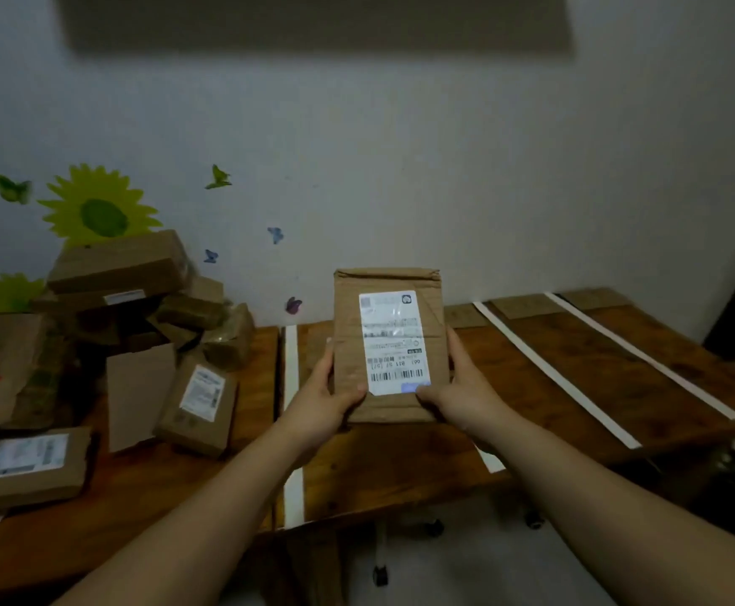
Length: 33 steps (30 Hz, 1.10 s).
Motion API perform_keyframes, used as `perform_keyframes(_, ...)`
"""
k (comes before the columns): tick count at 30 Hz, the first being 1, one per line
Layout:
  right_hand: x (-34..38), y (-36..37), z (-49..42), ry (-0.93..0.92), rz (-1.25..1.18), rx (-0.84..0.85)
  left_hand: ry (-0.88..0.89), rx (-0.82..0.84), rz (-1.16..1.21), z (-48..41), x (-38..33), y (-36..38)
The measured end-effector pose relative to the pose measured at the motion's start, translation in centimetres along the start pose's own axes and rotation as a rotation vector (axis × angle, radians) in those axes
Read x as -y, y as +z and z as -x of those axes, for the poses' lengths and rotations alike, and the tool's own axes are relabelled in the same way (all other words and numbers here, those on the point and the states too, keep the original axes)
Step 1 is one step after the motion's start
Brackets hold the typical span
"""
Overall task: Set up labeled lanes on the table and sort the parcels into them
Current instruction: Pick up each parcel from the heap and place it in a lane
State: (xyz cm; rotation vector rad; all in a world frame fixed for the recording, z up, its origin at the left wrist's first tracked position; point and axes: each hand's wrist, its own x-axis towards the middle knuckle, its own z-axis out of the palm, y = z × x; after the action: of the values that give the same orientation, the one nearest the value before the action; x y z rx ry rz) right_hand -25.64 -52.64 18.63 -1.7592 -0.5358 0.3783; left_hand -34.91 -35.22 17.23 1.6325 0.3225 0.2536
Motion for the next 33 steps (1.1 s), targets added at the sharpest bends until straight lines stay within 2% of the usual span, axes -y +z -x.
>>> perform_keyframes(5, -4.4, -9.0, -1.5, 0.034, 0.105, 0.017, -0.110, 0.117, -0.048, -5.1, 1.7, 9.3)
perform_keyframes(9, -9.6, -16.6, -3.0, 0.132, 0.124, 0.033, -0.156, 0.226, -0.096, -9.1, 3.7, 17.4)
perform_keyframes(15, -16.7, -22.4, -6.3, 0.245, 0.106, 0.018, -0.293, 0.295, -0.125, -14.2, 7.9, 25.1)
perform_keyframes(21, -22.2, -23.7, -11.7, 0.348, 0.165, 0.050, -0.408, 0.309, -0.285, -19.4, 11.5, 27.2)
perform_keyframes(24, -24.2, -23.4, -15.2, 0.344, 0.211, 0.048, -0.327, 0.327, -0.358, -22.5, 13.5, 26.8)
perform_keyframes(28, -25.4, -23.2, -21.6, 0.330, 0.238, 0.057, -0.199, 0.226, -0.575, -27.8, 14.4, 25.7)
perform_keyframes(33, -26.4, -22.3, -27.3, 0.259, 0.363, 0.134, -0.261, 0.251, -0.742, -32.8, 14.6, 23.7)
